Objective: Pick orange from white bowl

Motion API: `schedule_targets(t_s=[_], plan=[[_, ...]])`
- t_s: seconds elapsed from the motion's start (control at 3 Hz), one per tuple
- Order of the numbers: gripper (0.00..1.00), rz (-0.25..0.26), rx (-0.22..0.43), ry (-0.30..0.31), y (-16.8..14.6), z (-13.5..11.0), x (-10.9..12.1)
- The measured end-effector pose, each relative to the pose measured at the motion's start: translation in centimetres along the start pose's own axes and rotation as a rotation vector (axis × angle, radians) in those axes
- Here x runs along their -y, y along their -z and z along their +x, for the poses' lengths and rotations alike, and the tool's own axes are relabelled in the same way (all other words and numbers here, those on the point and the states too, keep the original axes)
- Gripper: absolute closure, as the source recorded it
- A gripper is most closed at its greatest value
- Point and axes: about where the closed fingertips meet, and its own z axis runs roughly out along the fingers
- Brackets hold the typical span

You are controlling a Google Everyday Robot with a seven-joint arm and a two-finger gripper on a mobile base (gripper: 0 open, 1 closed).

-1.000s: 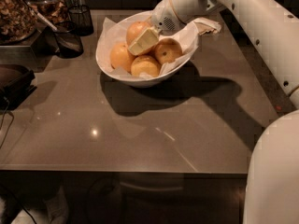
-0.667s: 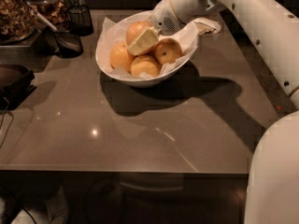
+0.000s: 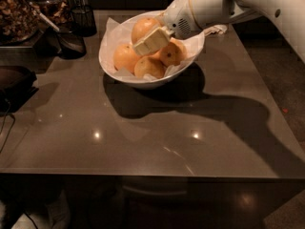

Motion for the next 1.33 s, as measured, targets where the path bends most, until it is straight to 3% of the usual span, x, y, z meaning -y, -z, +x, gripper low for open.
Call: schedule_targets(t_s=[0.33,0.67,1.0,1.33], plan=[[1.0,-0.001,-0.001,0.005,-0.1,-0.1,-0.1],[1.0,0.036,0.011,-0.017,1.1,-1.0,-1.8],[1.0,0.085,-0.002,-0.05,3.3,-1.6,-5.3],[1.0,0.085,-0.002,-0.05,3.3,-1.6,-5.3]])
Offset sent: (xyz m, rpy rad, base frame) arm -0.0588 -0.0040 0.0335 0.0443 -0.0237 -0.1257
